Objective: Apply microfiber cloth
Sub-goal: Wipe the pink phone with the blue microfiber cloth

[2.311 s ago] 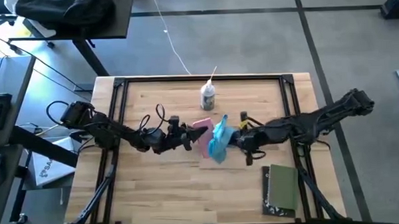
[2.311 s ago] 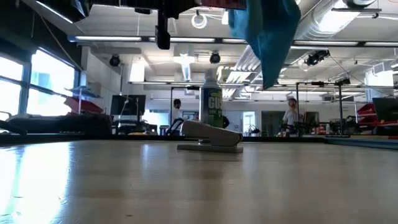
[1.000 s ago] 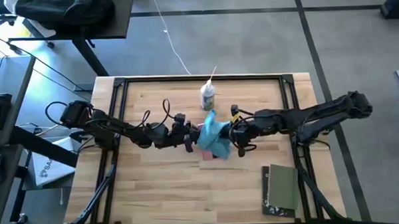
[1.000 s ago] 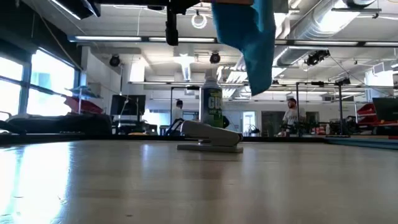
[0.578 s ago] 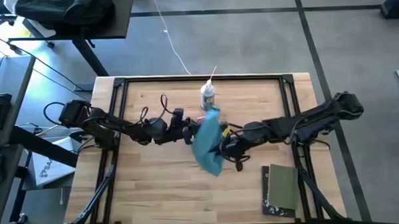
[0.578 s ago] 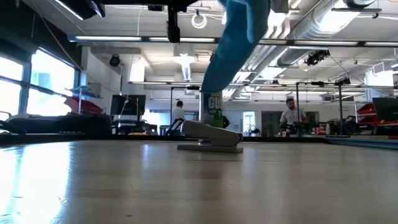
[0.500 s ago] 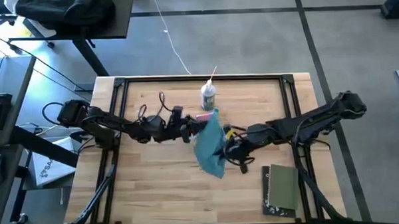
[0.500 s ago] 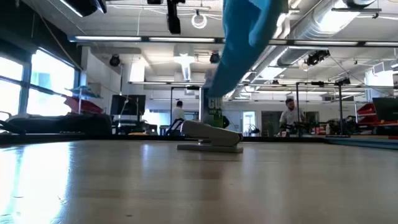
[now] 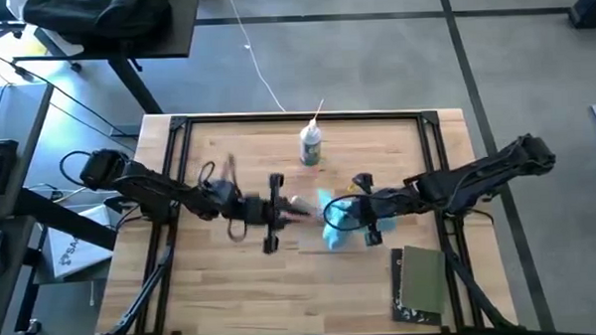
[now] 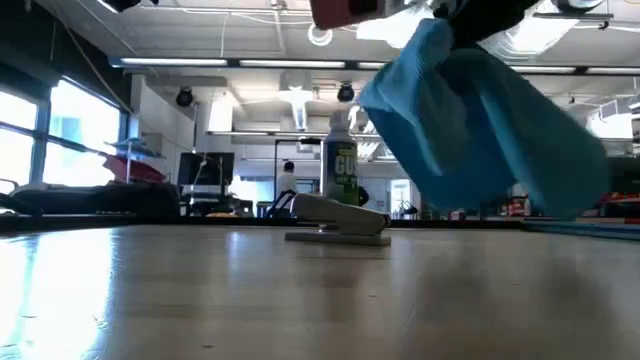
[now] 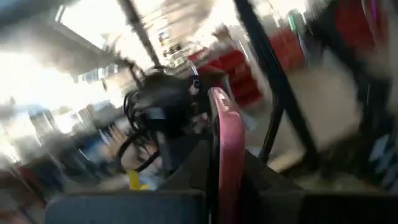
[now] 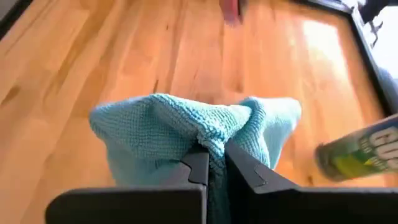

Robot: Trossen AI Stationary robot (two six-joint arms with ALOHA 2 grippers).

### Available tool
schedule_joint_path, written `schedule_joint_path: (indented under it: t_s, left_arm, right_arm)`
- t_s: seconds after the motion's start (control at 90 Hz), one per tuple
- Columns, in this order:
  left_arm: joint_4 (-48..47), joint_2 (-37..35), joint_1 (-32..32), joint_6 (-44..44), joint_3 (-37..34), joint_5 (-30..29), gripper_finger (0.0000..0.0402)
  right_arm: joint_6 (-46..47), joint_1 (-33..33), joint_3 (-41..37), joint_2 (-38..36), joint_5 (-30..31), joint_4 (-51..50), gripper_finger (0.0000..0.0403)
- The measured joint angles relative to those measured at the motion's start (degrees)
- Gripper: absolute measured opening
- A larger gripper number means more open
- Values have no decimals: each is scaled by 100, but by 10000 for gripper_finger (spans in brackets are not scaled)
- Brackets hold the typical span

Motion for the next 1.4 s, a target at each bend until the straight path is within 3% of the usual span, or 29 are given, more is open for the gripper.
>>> schedule_joint_path:
  t_s: [0.122,0.356,0.511,0.633,0.844,0.978,1.122,1.4]
  left_arm:
    - [17,246,-139,1486,-1,-78,5]
    - [-326,700,-156,2591,355,-529,5]
    - [-1005,1151,-124,3553,910,-967,5]
    - [-1182,1511,-169,4831,1143,-1445,5]
    - [-987,1784,-92,6438,1231,-1825,5]
    - [-993,1786,-96,6761,1233,-1813,5]
    - [-1118,1785,-89,6806,1299,-1737,5]
    - [-1460,1786,-89,6836,1340,-1509,5]
  right_arm:
    - [-408,-257,0,-453,300,44,0]
    - [-1238,-906,17,-915,91,999,0]
    - [-1293,-1184,20,-607,-988,1422,0]
    - [-979,-1209,20,-260,-1940,1412,0]
    - [-301,-1020,24,-44,-2814,1088,0]
    - [-114,-823,24,-60,-2867,1070,0]
    - [-185,-735,24,128,-2116,1230,0]
    - [-951,-766,26,721,-1748,2159,0]
